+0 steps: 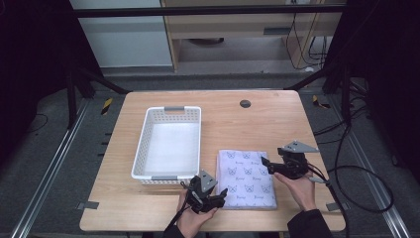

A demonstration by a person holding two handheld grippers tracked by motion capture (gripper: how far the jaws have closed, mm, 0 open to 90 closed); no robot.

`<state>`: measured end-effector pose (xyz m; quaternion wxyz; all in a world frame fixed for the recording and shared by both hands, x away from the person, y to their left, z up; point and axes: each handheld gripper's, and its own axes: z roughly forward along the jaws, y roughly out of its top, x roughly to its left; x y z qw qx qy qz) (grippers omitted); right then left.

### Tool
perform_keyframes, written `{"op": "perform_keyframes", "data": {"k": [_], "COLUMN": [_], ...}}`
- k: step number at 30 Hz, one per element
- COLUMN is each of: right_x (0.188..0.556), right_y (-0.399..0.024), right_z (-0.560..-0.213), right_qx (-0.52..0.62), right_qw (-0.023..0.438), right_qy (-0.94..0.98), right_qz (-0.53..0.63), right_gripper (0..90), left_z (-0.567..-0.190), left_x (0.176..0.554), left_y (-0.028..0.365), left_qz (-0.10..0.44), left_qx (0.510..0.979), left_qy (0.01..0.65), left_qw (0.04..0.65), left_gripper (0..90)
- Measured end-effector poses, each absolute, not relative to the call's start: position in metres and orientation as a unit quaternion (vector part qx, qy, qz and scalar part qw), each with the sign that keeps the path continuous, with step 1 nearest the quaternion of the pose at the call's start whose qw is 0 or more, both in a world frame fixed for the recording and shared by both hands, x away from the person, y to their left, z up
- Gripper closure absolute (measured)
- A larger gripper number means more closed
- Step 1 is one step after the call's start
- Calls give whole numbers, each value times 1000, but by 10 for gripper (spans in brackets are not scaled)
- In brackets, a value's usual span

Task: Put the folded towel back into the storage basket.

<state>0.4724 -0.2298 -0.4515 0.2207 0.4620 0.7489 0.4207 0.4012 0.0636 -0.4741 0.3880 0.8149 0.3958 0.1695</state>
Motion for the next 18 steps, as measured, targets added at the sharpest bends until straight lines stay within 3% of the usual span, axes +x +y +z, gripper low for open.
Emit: {"op": "perform_keyframes", "data": {"k": [18], "right_x": [489], "right_y": [-220], "right_z": [-475], "right_qx": [479], "right_qw": [206], "right_qy": [754], "right_qz": [400], "right_gripper": [336], "left_z": [-492], "left_x": [413], "left_y": [63], "left_qz": [140], "left_qx": [815], "left_qy": [417], "left_qw": [377], "left_gripper": [356]}}
